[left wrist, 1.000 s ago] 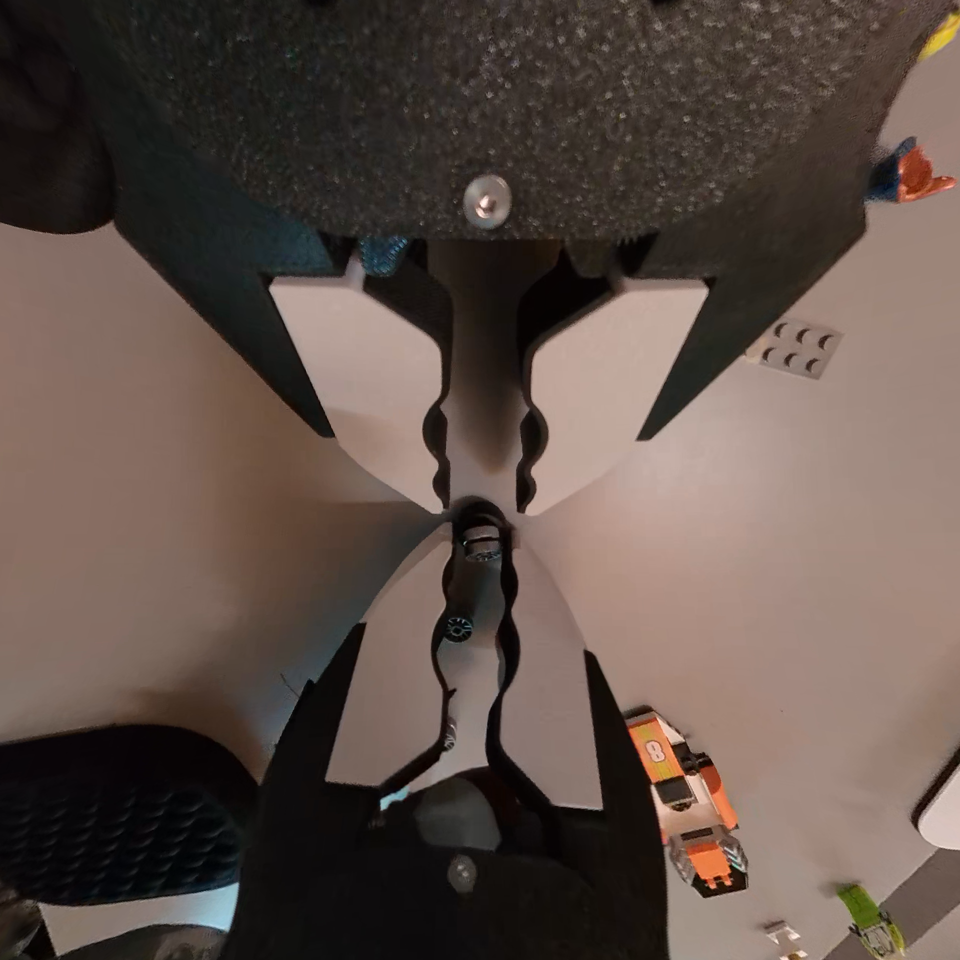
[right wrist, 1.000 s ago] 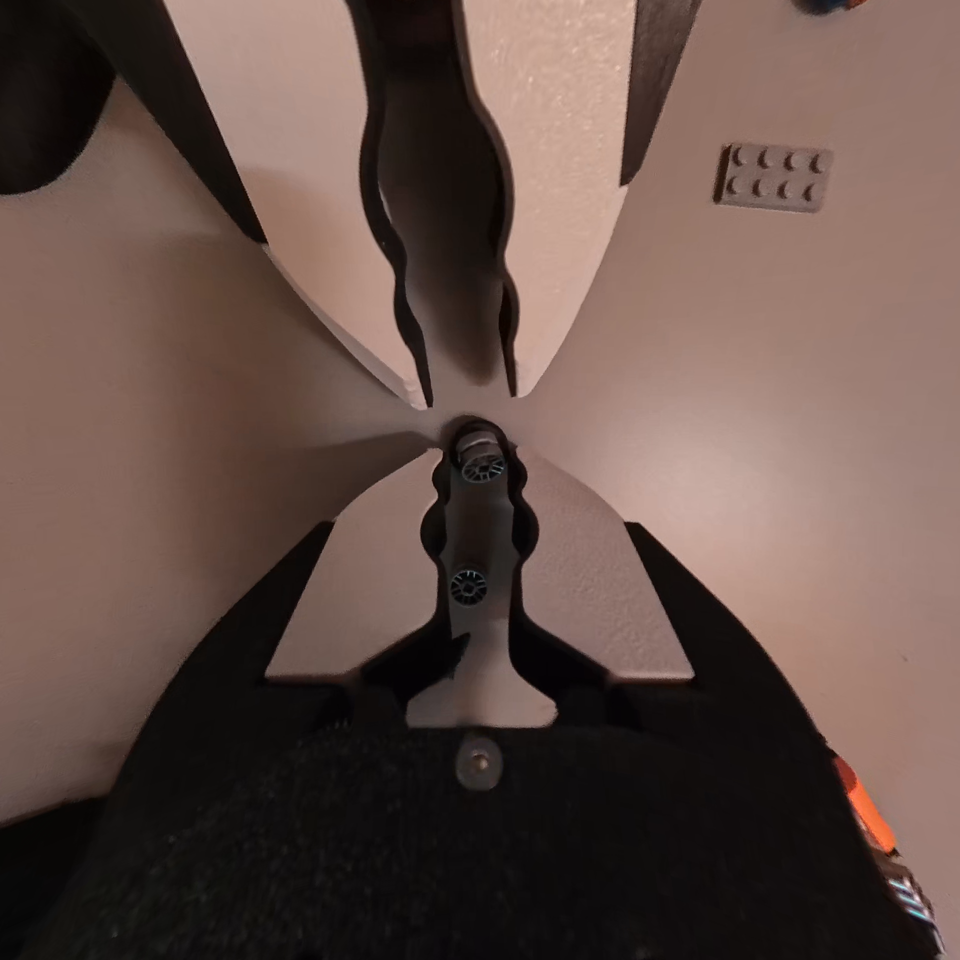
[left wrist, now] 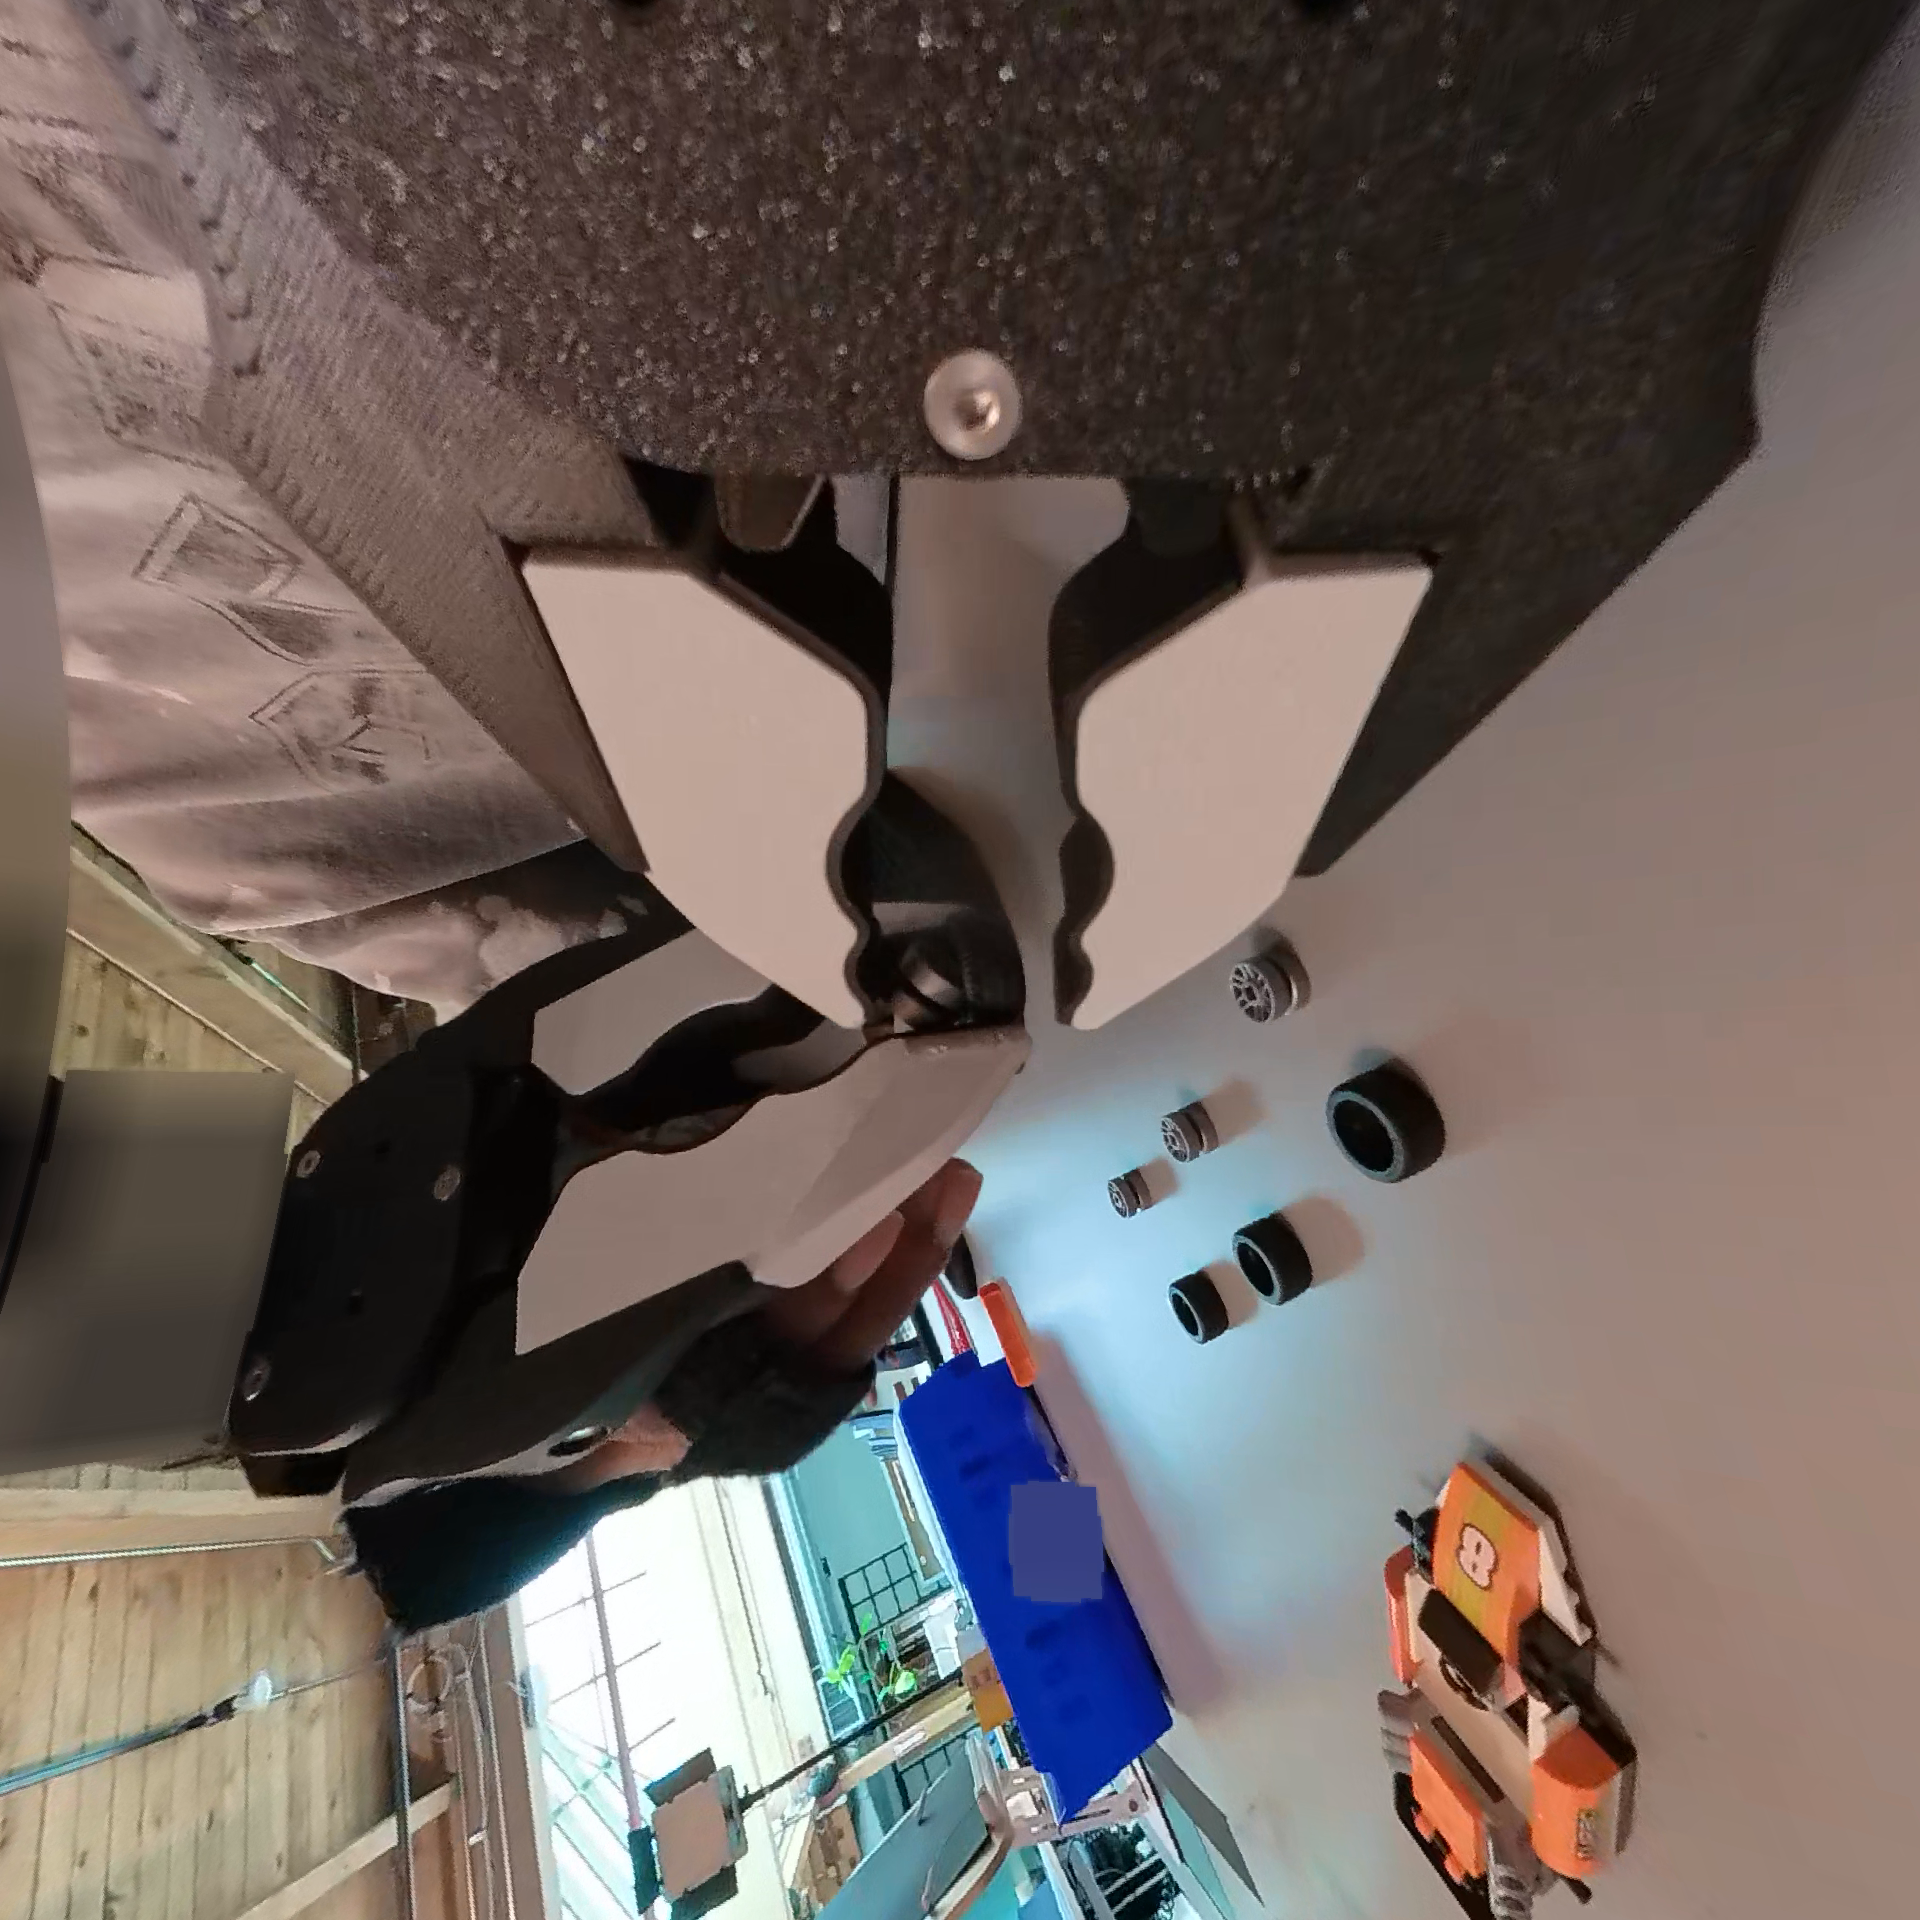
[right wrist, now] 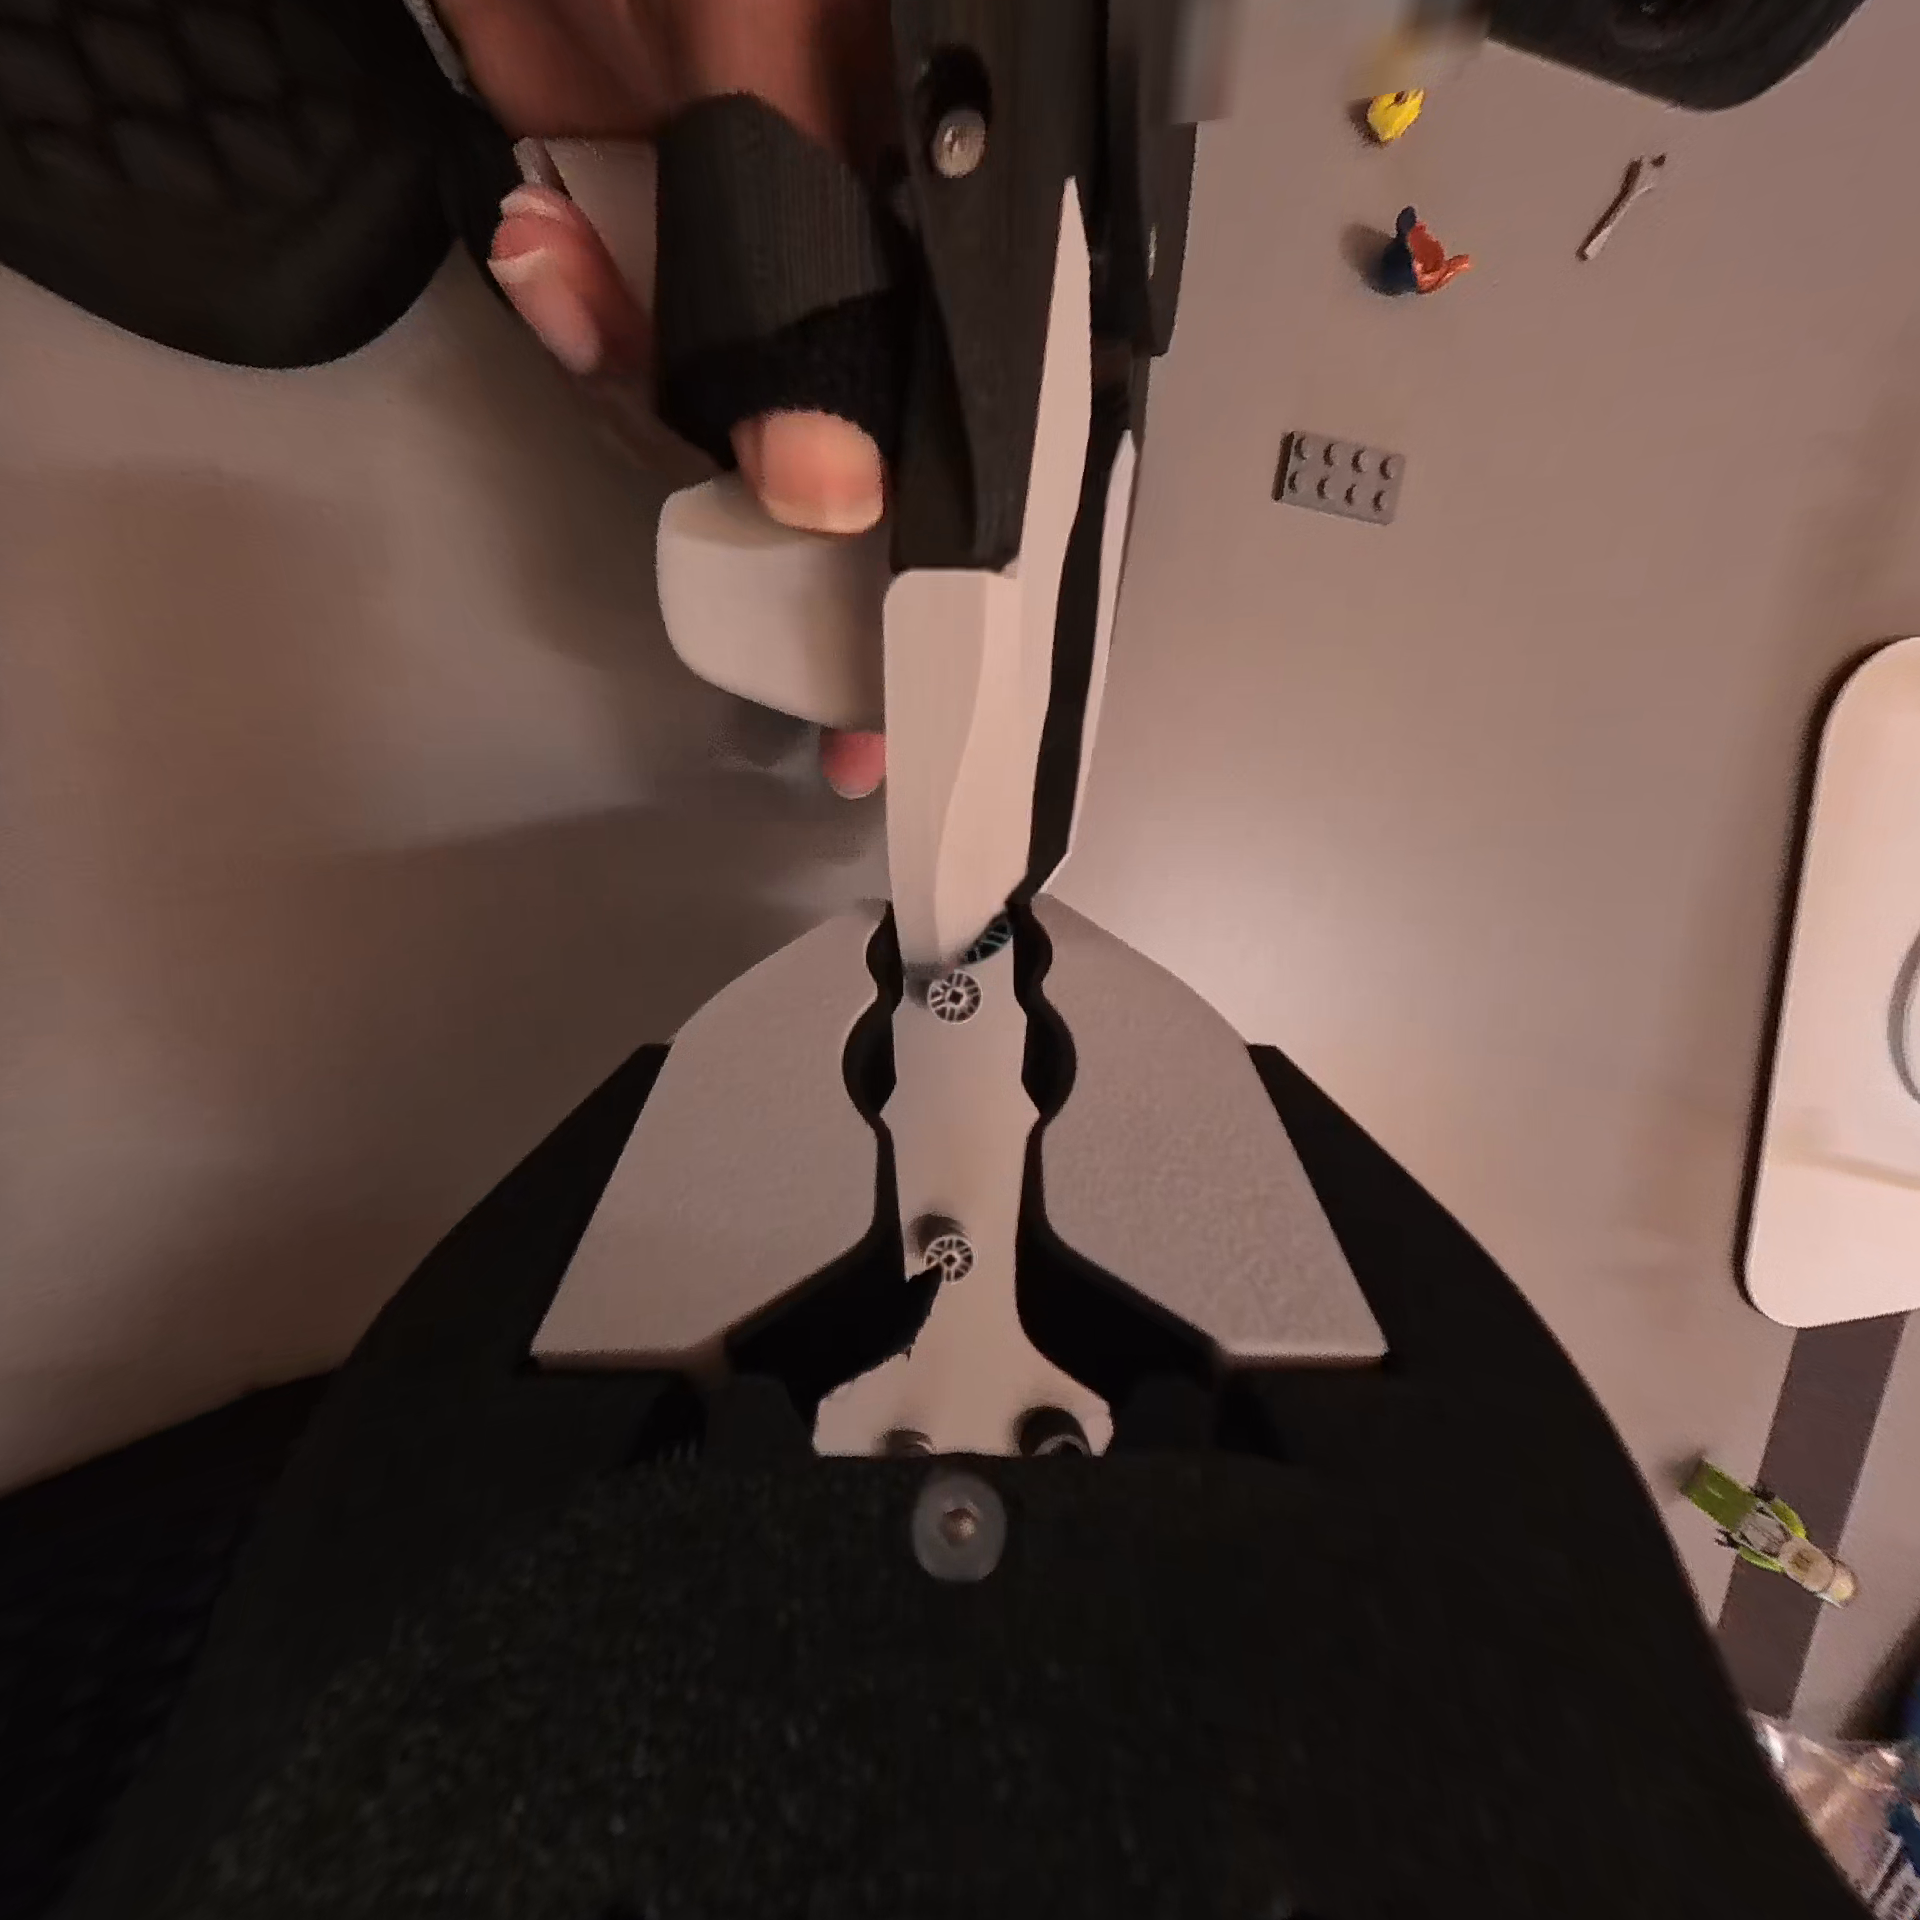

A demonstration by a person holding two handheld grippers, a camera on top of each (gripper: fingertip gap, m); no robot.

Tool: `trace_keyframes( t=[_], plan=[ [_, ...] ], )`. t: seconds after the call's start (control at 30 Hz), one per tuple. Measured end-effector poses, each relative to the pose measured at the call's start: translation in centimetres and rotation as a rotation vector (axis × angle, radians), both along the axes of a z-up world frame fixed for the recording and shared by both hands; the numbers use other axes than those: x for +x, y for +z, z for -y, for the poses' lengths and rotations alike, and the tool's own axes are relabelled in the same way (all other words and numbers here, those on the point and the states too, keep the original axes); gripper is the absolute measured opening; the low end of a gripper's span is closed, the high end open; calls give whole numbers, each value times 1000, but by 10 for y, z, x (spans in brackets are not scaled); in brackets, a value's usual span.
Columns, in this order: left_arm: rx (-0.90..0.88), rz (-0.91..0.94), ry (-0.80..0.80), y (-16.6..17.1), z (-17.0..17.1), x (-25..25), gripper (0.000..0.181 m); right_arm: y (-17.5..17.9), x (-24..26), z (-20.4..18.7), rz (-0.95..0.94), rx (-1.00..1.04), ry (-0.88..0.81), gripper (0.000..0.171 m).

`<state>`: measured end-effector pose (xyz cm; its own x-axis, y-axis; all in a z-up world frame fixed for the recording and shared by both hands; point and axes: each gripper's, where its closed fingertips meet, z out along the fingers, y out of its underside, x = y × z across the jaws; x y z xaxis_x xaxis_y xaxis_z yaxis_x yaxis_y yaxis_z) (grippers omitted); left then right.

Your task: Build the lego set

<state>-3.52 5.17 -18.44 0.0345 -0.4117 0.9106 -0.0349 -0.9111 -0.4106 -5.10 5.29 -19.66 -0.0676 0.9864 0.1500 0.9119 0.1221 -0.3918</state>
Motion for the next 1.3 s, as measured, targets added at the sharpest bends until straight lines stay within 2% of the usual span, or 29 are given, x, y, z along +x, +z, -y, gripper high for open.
trace_keyframes(
  t=[0.07,0.23,0.9,1.07,1.23,1.3],
  plan=[
    [-13,18,-6,3,0,-1,25,0,0,-2,4,9,-5,20],
    [-9,43,-13,6,1,-2,24,4,0,-1,-35,-12,-16,20],
    [195,124,-16,34,10,-5,12,28,-4,2,-185,150,16,24],
    [487,69,-31,46,22,-9,12,40,1,13,-344,31,-5,27],
    [772,10,-67,55,38,-11,12,56,5,37,-602,-265,-6,29],
    [854,-22,-94,53,44,-9,13,60,3,42,-666,-327,-7,30]
  ],
)
